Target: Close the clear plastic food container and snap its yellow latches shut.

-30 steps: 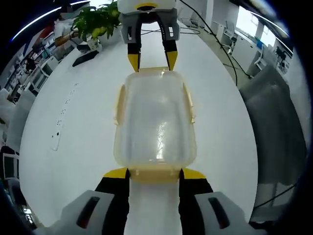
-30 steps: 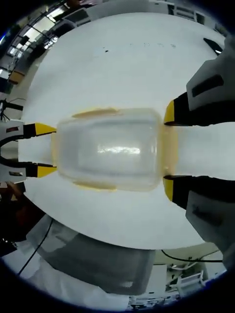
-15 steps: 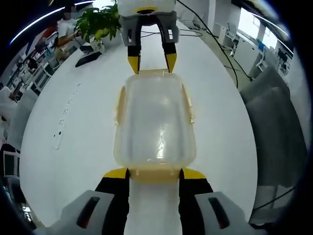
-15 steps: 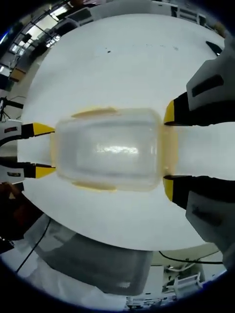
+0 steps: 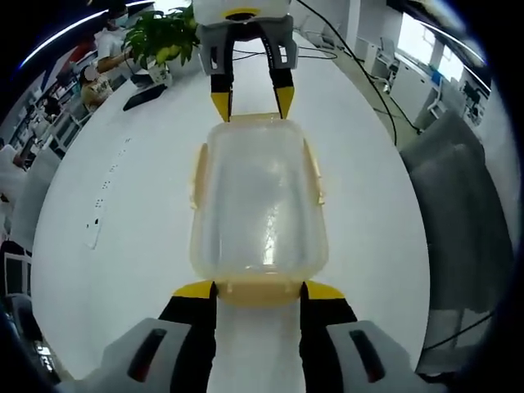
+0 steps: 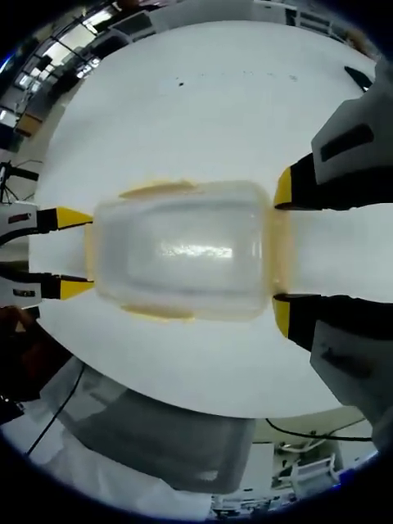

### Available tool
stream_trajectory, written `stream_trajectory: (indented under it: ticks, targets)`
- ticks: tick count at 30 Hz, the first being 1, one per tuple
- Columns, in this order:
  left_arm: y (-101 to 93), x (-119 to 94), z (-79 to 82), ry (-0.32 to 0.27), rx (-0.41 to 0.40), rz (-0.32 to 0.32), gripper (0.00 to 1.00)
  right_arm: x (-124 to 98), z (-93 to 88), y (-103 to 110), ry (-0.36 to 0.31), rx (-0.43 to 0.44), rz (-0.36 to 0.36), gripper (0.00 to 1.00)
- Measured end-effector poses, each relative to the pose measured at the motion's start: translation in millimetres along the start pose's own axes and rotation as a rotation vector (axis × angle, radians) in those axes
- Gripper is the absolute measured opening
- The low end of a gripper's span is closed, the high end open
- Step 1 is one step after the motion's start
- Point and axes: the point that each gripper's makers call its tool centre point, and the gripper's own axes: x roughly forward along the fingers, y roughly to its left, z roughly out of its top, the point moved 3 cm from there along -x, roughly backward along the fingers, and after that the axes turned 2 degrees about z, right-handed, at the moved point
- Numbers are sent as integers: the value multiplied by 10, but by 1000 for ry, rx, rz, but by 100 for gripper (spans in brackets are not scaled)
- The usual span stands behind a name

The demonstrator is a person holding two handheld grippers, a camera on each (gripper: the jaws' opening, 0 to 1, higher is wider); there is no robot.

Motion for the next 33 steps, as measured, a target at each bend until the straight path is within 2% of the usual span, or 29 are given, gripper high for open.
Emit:
stream_trajectory:
  ticks: [2, 5, 13, 18, 25, 29, 33]
  targets:
    - [1, 3, -3, 3, 3, 2, 34, 9, 1, 0, -2, -2, -1, 38]
    - [-3, -1, -16, 12, 13, 2, 34, 18, -7, 4, -2, 14, -4, 45]
    - [-2, -108, -18, 12, 7, 8, 35, -98, -2, 16, -11, 41, -17, 38]
    - [25, -221, -1, 22, 13, 32, 34, -195, 37, 52, -24, 55, -30, 38]
    - [55, -365, 63, 18, -52, 81, 33, -296, 88, 87, -57, 101, -63, 37]
    - [53, -404, 78, 13, -128, 113, 33, -327, 112, 98, -96, 144, -88, 36]
    - [47, -422, 110, -20, -220, 169, 32, -353, 127, 98, -141, 206, -137, 35]
